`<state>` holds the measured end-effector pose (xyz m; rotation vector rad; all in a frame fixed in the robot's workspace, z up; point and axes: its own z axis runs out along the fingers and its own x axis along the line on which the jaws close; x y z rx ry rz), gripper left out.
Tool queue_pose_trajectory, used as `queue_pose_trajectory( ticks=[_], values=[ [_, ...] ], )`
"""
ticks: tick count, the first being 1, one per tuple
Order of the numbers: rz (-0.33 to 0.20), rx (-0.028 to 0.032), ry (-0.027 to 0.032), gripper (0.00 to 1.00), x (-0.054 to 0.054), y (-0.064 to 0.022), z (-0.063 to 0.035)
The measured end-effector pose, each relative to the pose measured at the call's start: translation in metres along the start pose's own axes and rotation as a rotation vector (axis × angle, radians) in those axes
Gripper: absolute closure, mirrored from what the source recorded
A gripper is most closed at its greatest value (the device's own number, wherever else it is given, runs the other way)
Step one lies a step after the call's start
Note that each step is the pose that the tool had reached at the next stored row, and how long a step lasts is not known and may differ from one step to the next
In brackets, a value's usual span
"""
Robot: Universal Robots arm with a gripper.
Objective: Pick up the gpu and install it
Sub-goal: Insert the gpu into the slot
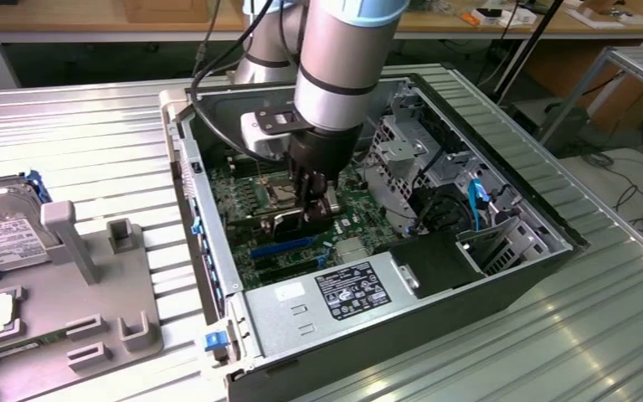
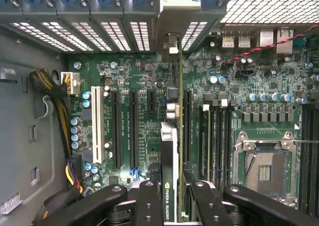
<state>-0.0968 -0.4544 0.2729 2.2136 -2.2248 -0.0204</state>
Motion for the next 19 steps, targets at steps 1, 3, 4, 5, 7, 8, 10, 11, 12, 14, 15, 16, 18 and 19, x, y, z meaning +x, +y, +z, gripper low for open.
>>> queue_pose_trajectory(
  ticks=[1, 3, 4, 5, 7, 8, 10, 11, 12, 14, 15, 16, 18, 19],
  values=[
    [0.000, 0.0001, -0.0001, 0.73, 0.000, 0.0025, 0.0009],
    [0.000, 0.0000, -0.0001, 0.73, 0.000, 0.0042, 0.0018],
    [0.000, 0.0000, 0.0001, 0.73, 0.000, 0.0042, 0.0018],
    [0.000, 0.0002, -0.0002, 0.73, 0.000, 0.0048, 0.0032],
    [0.000, 0.0002, 0.0000, 0.73, 0.000, 0.0054, 0.0061],
    [0.000, 0.0001, 0.0000, 0.73, 0.000, 0.0056, 0.0071],
    [0.000, 0.0000, 0.0002, 0.73, 0.000, 0.0060, 0.0098],
    [0.000, -0.0006, 0.0014, 0.73, 0.000, 0.0064, 0.0123],
    [0.000, -0.0002, 0.0009, 0.73, 0.000, 0.0064, 0.0134],
    [0.000, 0.0001, 0.0004, 0.73, 0.000, 0.0064, 0.0137],
    [0.000, 0.0001, 0.0005, 0.73, 0.000, 0.0064, 0.0137],
    [0.000, 0.0001, 0.0004, 0.73, 0.000, 0.0064, 0.0137],
    [0.000, 0.0001, 0.0005, 0.73, 0.000, 0.0064, 0.0137],
    [0.000, 0.0001, 0.0004, 0.73, 0.000, 0.0064, 0.0137]
  ],
)
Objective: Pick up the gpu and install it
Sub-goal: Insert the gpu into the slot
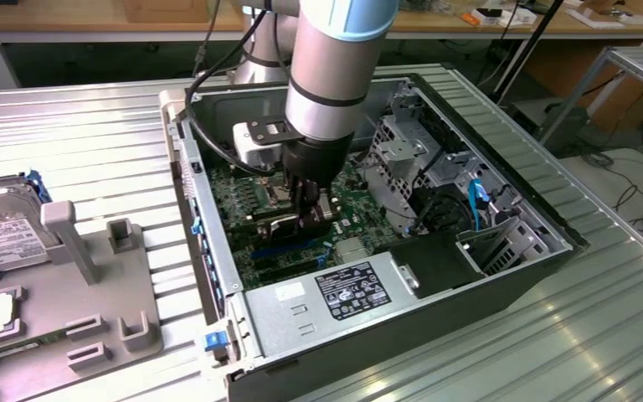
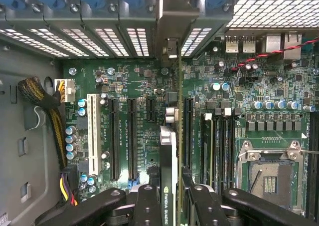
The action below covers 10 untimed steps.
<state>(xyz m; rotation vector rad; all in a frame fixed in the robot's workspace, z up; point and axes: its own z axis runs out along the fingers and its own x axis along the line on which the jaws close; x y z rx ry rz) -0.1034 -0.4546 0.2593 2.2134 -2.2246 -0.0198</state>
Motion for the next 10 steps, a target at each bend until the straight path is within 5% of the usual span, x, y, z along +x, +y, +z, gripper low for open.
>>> queue_pose_trajectory(
  ticks=[4, 7, 10],
  values=[
    [0.000, -0.0008, 0.0007, 0.73, 0.0000, 0.0000, -0.0003],
    [0.000, -0.0056, 0.0075, 0.73, 0.0002, -0.0002, -0.0010],
    [0.001, -0.0102, 0.0070, 0.73, 0.0002, -0.0007, -0.0024]
  ],
)
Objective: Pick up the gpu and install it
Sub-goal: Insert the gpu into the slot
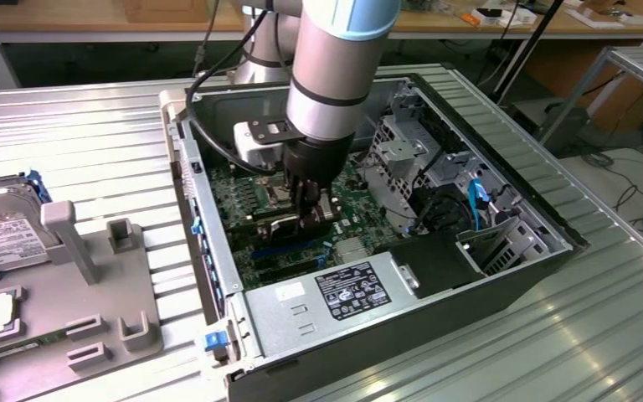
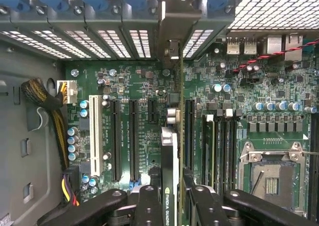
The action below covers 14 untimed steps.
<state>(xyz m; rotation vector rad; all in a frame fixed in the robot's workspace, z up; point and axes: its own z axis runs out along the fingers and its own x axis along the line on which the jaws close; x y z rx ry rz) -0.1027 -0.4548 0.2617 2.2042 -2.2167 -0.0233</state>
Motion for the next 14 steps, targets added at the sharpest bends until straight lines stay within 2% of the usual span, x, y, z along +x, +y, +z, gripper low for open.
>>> queue_pose_trajectory(
  ticks=[4, 14],
  values=[
    [0.000, -0.0026, 0.0007, 0.73, 0.0002, 0.0001, -0.0017],
    [0.001, -0.0026, 0.0009, 0.73, 0.0003, 0.0010, -0.0001]
  ],
)
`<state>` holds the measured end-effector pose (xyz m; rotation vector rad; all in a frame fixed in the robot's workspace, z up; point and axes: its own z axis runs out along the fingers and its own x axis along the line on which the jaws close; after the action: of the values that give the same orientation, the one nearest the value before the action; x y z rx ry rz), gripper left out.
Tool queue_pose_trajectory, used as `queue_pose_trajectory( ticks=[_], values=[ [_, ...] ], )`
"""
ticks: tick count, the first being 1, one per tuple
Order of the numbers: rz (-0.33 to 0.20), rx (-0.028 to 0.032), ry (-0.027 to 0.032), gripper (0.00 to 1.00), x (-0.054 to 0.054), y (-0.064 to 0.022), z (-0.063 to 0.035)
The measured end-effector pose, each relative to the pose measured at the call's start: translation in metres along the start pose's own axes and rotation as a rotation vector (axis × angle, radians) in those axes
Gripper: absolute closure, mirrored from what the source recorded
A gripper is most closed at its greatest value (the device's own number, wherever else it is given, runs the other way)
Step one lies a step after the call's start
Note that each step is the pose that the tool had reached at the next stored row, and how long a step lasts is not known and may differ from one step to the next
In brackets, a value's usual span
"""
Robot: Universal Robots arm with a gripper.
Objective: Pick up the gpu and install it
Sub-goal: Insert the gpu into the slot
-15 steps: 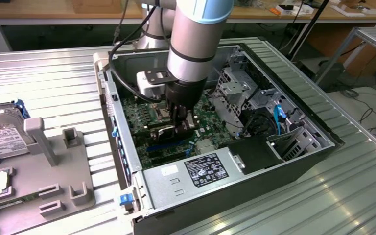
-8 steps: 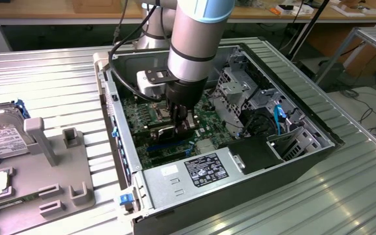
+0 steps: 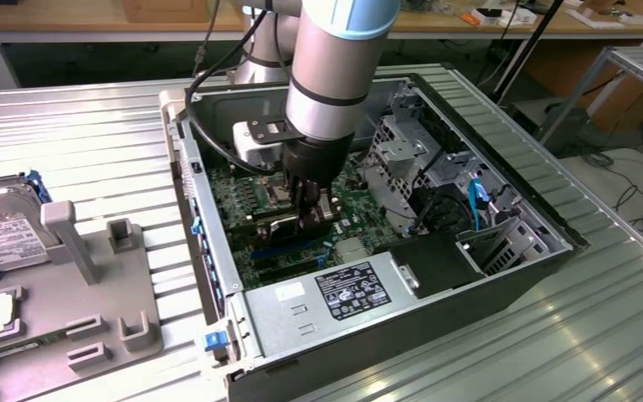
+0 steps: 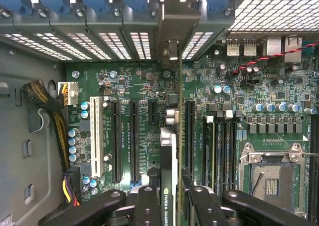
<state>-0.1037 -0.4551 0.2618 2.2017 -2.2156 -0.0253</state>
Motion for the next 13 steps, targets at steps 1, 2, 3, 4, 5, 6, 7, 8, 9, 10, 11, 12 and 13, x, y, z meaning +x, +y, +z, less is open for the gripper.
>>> queue_pose_trajectory(
  ticks=[1, 2, 3, 4, 5, 6, 7, 8, 9, 10, 11, 12, 13],
  values=[
    [0.000, 0.0000, 0.0000, 0.73, 0.0000, 0.0000, 0.0000],
    [0.000, 0.0000, 0.0000, 0.73, 0.0000, 0.0000, 0.0000],
    [0.000, 0.0000, 0.0000, 0.73, 0.0000, 0.0000, 0.0000],
    [0.000, 0.0000, 0.0000, 0.73, 0.0000, 0.0001, 0.0002],
    [0.000, 0.0001, 0.0001, 0.73, 0.0000, 0.0004, 0.0007],
    [0.000, 0.0000, 0.0003, 0.73, 0.0000, 0.0008, 0.0010],
    [0.000, -0.0001, 0.0003, 0.73, 0.0000, 0.0025, 0.0026],
    [0.000, 0.0001, 0.0000, 0.73, -0.0001, 0.0025, 0.0028],
    [-0.002, 0.0000, 0.0001, 0.73, -0.0001, 0.0025, 0.0028],
    [-0.008, 0.0008, -0.0017, 0.73, -0.0003, 0.0020, 0.0037],
    [-0.009, 0.0008, -0.0014, 0.73, -0.0002, 0.0020, 0.0036],
    [-0.009, 0.0003, -0.0005, 0.73, -0.0002, 0.0020, 0.0031],
    [-0.009, 0.0000, 0.0001, 0.73, -0.0001, 0.0020, 0.0028]
  ],
)
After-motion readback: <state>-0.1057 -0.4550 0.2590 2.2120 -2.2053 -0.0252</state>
